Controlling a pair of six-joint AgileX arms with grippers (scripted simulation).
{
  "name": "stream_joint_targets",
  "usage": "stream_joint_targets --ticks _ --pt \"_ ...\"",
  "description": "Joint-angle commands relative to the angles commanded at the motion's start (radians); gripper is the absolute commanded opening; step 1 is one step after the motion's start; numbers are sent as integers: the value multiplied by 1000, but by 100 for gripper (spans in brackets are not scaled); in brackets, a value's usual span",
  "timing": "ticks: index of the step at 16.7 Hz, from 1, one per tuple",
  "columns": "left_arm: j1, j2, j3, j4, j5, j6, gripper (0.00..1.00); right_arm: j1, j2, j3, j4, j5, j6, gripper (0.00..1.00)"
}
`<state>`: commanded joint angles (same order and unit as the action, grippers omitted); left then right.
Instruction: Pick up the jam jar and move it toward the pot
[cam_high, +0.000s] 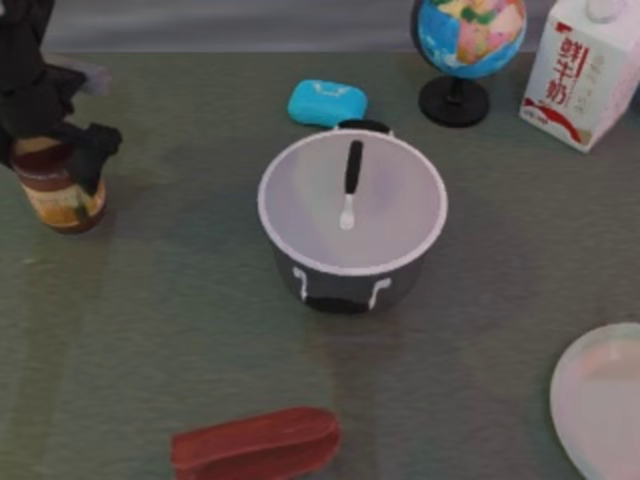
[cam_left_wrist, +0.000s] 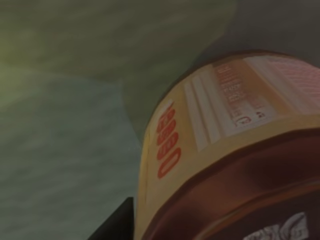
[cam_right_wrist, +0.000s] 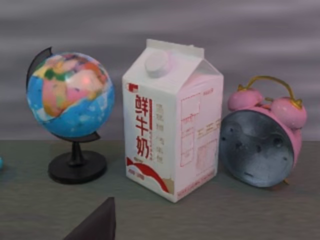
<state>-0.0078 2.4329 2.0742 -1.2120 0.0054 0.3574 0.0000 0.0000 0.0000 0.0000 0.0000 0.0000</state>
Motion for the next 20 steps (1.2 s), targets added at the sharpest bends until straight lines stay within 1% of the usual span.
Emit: stream_joint_targets --ticks 4,6,8,12,15,20 --pt "-2 -5 -3 -1 0 1 0 0 0 0 0 0 0 100" --pt "1 -41 -37 -9 -1 -1 0 0 0 0 0 0 0 100" --pt "6 -119 -100 -25 -2 -1 0 0 0 0 0 0 0 100" --pt "15 -355 -261 -72 -4 1 0 0 0 0 0 0 0 100" --pt "22 -462 -353 -102 -4 2 0 0 0 0 0 0 0 100" --pt "18 -477 -367 -106 -5 4 0 0 0 0 0 0 0 100"
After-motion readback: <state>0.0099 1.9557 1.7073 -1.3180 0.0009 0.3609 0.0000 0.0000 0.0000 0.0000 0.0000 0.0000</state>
